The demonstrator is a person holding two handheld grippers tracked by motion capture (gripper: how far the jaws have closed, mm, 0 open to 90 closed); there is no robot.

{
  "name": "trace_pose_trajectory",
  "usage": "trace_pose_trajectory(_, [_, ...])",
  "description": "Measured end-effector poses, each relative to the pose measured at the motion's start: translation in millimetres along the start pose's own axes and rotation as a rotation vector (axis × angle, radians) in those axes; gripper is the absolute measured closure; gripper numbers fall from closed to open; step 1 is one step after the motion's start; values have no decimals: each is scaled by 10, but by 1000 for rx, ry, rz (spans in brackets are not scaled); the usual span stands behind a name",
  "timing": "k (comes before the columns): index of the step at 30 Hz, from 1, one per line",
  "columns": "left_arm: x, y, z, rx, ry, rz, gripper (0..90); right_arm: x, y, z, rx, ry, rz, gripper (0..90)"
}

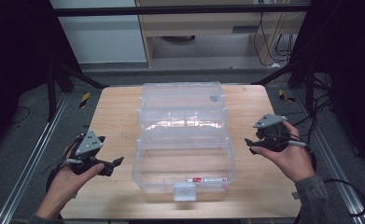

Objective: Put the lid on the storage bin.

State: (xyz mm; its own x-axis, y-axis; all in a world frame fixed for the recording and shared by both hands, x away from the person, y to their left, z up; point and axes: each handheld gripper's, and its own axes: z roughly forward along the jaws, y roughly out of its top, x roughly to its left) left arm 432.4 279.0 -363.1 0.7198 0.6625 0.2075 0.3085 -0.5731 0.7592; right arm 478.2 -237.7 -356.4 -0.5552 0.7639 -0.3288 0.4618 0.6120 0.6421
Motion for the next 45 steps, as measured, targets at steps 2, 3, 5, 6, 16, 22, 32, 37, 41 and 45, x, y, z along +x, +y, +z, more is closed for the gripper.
trace_pose_trajectory(2, [-80,49,-18,-5,-26,35,44,-18,141,-44,-9,8,-35,269])
trace_pose_trajectory(3, [-129,74,-21,-6,-42,51,45,-27,210,-66,-14,19,-54,290])
trace_pose_trajectory(5, [-226,120,-11,3,-71,96,55,-56,337,-96,-24,31,-85,314])
trace_pose_trajectory(6, [-253,133,-5,12,-82,111,55,-75,411,-109,-28,37,-101,334])
trace_pose_trajectory(16, [-582,272,96,37,-176,208,45,-51,932,-145,-39,128,-250,475])
trace_pose_trajectory(22, [-755,320,191,99,-229,278,125,107,1207,-33,-25,182,-361,538])
trace_pose_trajectory(32, [-904,330,371,149,-297,305,178,302,1505,203,19,250,-475,630])
trace_pose_trajectory(37, [-968,292,453,176,-323,330,229,319,1535,310,55,293,-503,647])
trace_pose_trajectory(41, [-997,252,517,193,-348,331,294,332,1538,369,75,308,-527,679])
trace_pose_trajectory(45, [-1020,232,557,202,-363,337,332,339,1548,404,92,318,-551,700])
